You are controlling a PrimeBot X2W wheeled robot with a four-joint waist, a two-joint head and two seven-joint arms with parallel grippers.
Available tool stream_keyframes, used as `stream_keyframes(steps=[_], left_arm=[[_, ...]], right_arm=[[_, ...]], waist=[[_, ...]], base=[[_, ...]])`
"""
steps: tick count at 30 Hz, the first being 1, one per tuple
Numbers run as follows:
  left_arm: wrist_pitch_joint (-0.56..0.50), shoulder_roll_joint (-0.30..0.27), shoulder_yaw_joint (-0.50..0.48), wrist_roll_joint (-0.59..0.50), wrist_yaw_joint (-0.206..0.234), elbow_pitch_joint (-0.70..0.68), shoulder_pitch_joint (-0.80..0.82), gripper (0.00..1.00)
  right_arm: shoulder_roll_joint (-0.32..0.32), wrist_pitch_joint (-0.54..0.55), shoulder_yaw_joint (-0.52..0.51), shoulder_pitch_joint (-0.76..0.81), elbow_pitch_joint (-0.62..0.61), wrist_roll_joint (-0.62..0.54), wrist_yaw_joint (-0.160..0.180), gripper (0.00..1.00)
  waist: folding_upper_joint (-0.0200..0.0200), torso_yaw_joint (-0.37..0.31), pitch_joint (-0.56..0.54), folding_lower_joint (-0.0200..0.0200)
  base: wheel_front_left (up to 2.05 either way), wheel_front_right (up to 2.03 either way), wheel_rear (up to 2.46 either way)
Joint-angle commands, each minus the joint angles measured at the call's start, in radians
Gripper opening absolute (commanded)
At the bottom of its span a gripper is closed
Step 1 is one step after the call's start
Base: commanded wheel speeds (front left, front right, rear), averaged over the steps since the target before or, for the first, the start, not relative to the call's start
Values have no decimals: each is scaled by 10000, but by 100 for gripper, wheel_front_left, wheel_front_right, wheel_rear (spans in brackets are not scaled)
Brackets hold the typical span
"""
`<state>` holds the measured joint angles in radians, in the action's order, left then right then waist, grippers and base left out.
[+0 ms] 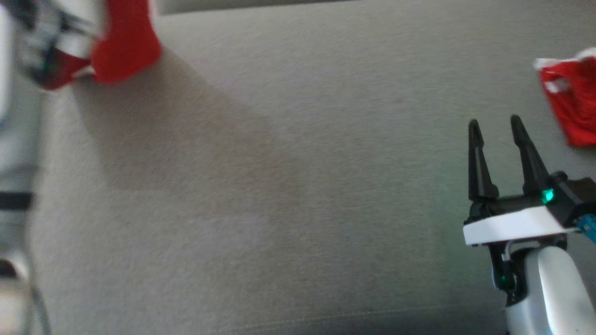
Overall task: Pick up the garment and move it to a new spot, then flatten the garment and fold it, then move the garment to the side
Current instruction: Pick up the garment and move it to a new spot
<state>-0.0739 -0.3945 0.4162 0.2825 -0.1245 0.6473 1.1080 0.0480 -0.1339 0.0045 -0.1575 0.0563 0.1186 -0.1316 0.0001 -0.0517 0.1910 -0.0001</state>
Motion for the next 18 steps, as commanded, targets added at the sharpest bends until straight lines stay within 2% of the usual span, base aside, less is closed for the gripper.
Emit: stream_keyframes(steps=[1, 9, 14, 18], left_arm=[[-86, -65, 138, 219, -56, -653, -14, 0], [-308, 1681, 1717, 1056, -58, -2156, -1876, 0], [-35, 2822, 2511, 1282, 241, -2074, -3450, 0], [615, 3291, 3014, 1483, 508, -1792, -4244, 0]], right_arm=[[22, -111, 142, 12, -253, 118, 9, 100], [22, -197, 142, 208, -205, 299, 9, 100], [22, -326, 289, 150, -114, 451, 9, 100], [22, -423, 408, 41, 8, 542, 9, 100]], waist=[[-1, -606, -498, 1], [-1, -1339, -363, 1], [-1, -1670, -55, 1], [-1, -1901, 186, 1]], base=[[0, 0, 0], [0, 0, 0], [0, 0, 0], [0, 0, 0]])
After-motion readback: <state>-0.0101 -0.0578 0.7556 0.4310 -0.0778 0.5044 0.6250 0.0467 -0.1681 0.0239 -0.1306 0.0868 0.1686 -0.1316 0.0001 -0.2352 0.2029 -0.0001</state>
